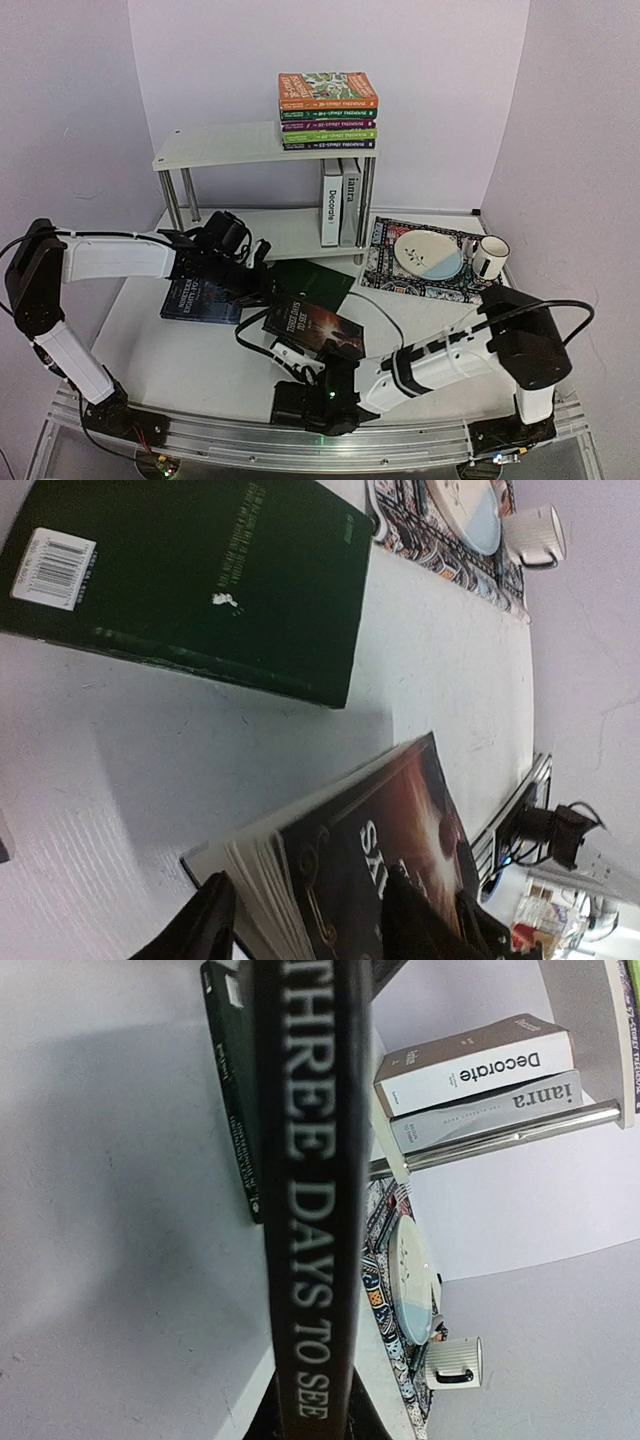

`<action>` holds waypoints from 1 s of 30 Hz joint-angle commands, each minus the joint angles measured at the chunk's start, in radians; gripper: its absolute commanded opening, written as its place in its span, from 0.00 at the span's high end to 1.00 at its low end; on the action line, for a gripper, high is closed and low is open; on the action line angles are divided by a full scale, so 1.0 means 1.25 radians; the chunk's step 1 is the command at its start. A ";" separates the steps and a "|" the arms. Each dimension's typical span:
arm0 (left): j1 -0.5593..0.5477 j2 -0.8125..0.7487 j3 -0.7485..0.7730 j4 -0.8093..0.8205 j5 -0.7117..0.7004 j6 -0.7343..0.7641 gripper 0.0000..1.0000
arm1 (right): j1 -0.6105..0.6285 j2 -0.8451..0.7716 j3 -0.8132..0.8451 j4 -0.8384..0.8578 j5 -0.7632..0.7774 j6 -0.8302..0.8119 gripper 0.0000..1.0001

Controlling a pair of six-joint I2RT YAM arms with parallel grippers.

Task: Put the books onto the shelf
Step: Pass from the left arm to the right, then pass from the right arm to the left

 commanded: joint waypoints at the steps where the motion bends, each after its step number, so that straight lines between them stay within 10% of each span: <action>1: -0.004 -0.121 0.013 0.033 -0.090 -0.008 0.31 | 0.009 -0.129 0.009 0.009 0.005 -0.027 1.00; 21: -0.046 -0.523 -0.244 0.206 -0.262 -0.529 0.19 | -0.143 -0.233 -0.003 0.292 -0.228 -0.130 1.00; 30: -0.078 -0.503 -0.230 0.324 -0.244 -0.385 0.22 | -0.167 -0.237 -0.030 0.430 -0.280 -0.126 1.00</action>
